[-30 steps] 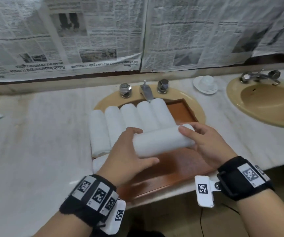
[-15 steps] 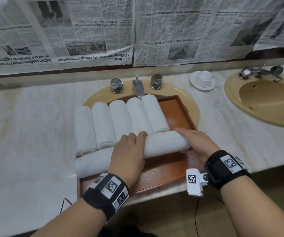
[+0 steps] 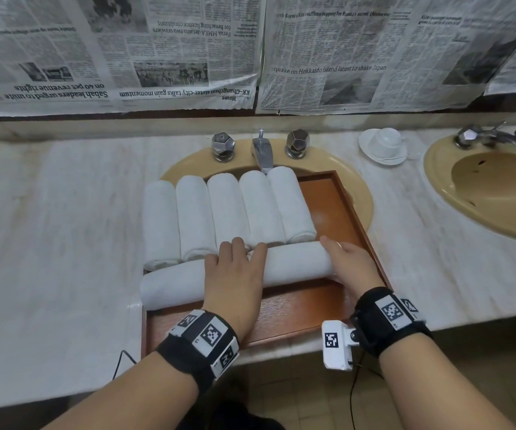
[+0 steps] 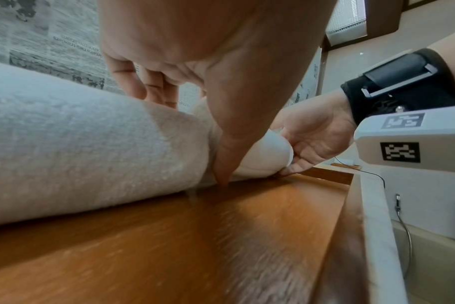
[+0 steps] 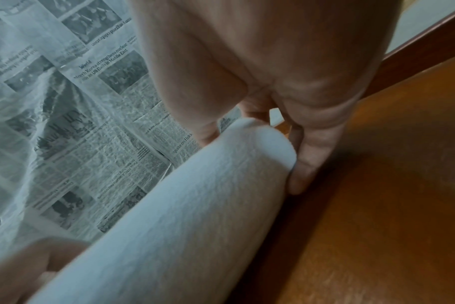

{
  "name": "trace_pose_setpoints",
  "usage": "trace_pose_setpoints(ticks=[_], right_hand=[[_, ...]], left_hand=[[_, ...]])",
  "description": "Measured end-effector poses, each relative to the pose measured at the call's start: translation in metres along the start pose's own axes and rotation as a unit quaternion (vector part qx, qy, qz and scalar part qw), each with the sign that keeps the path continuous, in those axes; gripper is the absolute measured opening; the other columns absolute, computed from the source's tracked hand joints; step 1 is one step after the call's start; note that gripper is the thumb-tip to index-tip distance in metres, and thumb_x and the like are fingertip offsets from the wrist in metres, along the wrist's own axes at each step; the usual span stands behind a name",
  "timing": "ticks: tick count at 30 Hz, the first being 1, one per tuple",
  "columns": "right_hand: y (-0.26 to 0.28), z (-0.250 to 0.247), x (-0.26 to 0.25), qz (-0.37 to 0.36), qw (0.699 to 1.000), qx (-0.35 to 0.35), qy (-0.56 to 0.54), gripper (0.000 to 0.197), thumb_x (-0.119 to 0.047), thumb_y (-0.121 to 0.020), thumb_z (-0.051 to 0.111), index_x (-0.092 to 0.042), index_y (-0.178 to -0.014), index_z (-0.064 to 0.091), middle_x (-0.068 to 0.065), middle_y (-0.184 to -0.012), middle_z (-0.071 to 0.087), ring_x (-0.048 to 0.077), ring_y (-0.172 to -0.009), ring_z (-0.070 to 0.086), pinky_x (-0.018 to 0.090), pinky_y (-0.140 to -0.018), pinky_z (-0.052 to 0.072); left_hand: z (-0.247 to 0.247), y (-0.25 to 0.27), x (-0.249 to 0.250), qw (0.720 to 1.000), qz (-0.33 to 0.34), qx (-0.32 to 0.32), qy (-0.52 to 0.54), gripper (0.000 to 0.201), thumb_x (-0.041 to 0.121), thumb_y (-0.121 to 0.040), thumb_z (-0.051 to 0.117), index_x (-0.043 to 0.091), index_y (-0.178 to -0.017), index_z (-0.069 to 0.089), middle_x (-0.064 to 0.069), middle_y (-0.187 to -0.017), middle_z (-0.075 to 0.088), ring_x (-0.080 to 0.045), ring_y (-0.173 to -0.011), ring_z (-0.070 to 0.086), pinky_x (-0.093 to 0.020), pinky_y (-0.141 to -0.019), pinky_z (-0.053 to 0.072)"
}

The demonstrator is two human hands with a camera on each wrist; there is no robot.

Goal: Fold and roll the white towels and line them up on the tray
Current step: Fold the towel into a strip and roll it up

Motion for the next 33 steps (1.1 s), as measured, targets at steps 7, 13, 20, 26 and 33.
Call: trace_pose_setpoints(ticks=[7,13,20,26,33], right_hand=[[0.009,-0.001,-0.016,-0.069,0.98,0.045,0.18,0.054,-0.074,-0.089,0.047,-0.024,-0.096,0.066,-0.004,-0.092,0.067,0.016,-0.084,0.063,0.036,-0.076,0.051],[0.021,0.012,-0.017,-0.093,0.97,0.079,0.212,0.056,-0.066,-0.093,0.049,-0.022,-0.126,0.058,0.002,-0.116,0.064,0.025,-0.103,0.06,0.035,-0.085,0.046],[0.012,0.025,-0.015,-0.086,0.981,0.054,0.165,0.07,-0.067,-0.085,0.056,-0.018,-0.136,0.053,0.005,-0.128,0.061,0.025,-0.111,0.06,0.033,-0.079,0.044],[0.047,0.039,-0.054,-0.112,0.958,0.091,0.249,0.089,-0.063,-0.089,0.059,-0.021,-0.159,0.022,0.011,-0.159,0.034,0.034,-0.141,0.039,0.054,-0.113,0.036],[0.144,0.246,-0.158,-0.347,0.88,-0.038,0.322,0.072,-0.048,-0.095,0.057,-0.023,-0.157,0.031,0.002,-0.166,0.023,0.018,-0.153,0.014,0.037,-0.126,0.005]], left_hand=[[0.005,-0.001,-0.011,1.0,-0.017,-0.012,0.0,0.054,0.013,-0.06,0.072,0.02,-0.113,0.06,-0.007,-0.095,0.053,-0.032,-0.085,0.048,-0.04,-0.068,0.03],[0.005,0.003,-0.017,0.999,-0.022,-0.016,0.021,0.05,0.025,-0.064,0.078,0.018,-0.109,0.057,-0.007,-0.098,0.054,-0.03,-0.087,0.049,-0.04,-0.071,0.036],[-0.016,0.027,-0.054,0.997,0.002,-0.019,0.078,0.076,0.062,-0.067,0.08,0.03,-0.129,0.051,0.0,-0.118,0.05,-0.023,-0.105,0.047,-0.039,-0.089,0.044],[-0.037,0.071,-0.166,0.984,-0.091,0.013,0.154,0.066,0.071,-0.076,0.07,0.033,-0.128,0.055,0.005,-0.118,0.052,-0.02,-0.108,0.047,-0.038,-0.09,0.047],[-0.051,0.143,-0.397,0.925,-0.331,0.074,0.17,0.058,0.058,-0.087,0.068,0.028,-0.133,0.05,0.001,-0.124,0.054,-0.025,-0.118,0.045,-0.041,-0.099,0.045]])
Point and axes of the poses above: each hand's wrist, its own y-axis away from the middle knuckle, its own z-axis out of the palm, x = y × z, the point moved 9 cm from there along -y, towards the middle knuckle
